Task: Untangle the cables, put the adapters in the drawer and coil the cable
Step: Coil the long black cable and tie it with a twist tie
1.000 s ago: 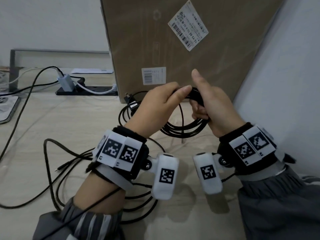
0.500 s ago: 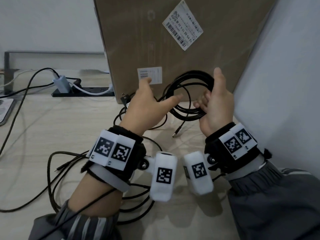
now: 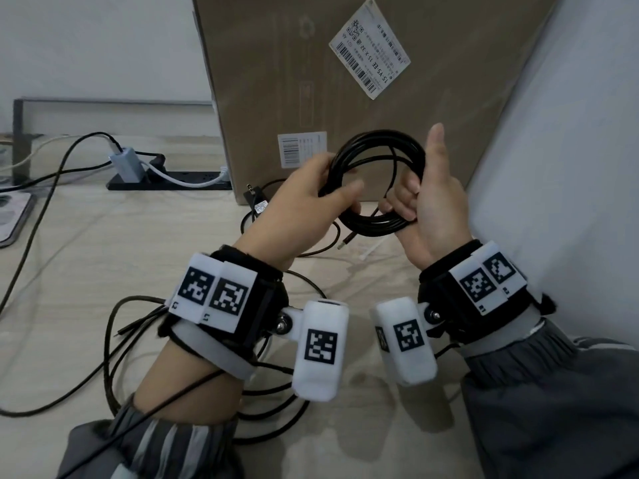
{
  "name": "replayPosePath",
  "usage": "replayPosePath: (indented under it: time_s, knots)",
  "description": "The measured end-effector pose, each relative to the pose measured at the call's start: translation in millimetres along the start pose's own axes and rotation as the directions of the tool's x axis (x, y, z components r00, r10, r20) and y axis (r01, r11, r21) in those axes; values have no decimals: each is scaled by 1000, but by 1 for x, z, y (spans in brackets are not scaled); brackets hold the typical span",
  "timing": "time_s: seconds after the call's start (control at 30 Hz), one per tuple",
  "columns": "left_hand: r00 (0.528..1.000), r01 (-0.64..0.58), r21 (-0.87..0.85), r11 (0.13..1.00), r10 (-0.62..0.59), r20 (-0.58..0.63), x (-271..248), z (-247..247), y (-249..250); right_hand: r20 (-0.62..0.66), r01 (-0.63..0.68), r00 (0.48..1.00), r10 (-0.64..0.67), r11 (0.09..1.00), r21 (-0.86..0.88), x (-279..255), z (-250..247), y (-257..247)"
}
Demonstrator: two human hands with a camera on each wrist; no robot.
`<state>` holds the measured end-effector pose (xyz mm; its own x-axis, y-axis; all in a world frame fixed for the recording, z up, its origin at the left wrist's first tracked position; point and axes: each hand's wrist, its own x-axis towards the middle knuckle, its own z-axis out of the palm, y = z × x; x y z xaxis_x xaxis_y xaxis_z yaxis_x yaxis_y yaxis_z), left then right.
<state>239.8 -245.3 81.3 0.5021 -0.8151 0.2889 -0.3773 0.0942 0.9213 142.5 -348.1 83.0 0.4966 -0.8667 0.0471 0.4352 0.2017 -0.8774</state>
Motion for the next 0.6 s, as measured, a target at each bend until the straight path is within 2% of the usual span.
replayPosePath:
  time_s: [0.13, 0.23, 0.33, 0.4, 0.43, 0.47, 0.5, 0.53, 0.57, 0.6]
  knots:
    - [997, -58, -55, 997, 54, -62, -1, 6, 3, 66, 12, 998, -5, 993, -117, -1, -1, -2]
    - [995, -63, -60, 996, 58, -87, -1, 6, 4, 90, 122, 991, -97, 933, -339, -1, -4, -2]
    - [991, -77, 32, 996, 81, -109, 0, 3, 4, 122, 317, 942, -311, 714, -624, 7, -12, 2]
    - [989, -100, 138, 985, 114, -93, 1, 1, 3, 166, 452, 844, -510, 509, -733, 14, -18, 3]
    - [989, -117, 209, 971, 134, -70, 1, 1, 2, 205, 493, 799, -566, 419, -763, 15, -20, 2]
    - [988, -129, 275, 953, 148, -48, 1, 1, 1, 258, 514, 796, -548, 386, -766, 18, -21, 0]
    - [987, -136, 321, 937, 154, -33, 1, 2, 0, 320, 515, 833, -452, 422, -746, 17, -22, -3]
    - [987, -139, 347, 927, 158, -26, 2, 2, 0, 382, 486, 874, -302, 506, -712, 17, -23, -5]
    - [986, -142, 365, 920, 164, -30, 2, 2, -1, 436, 434, 888, -149, 588, -682, 15, -22, -7]
    - [984, -143, 378, 915, 171, -40, 3, 2, -2, 477, 393, 878, -43, 636, -664, 14, -22, -7]
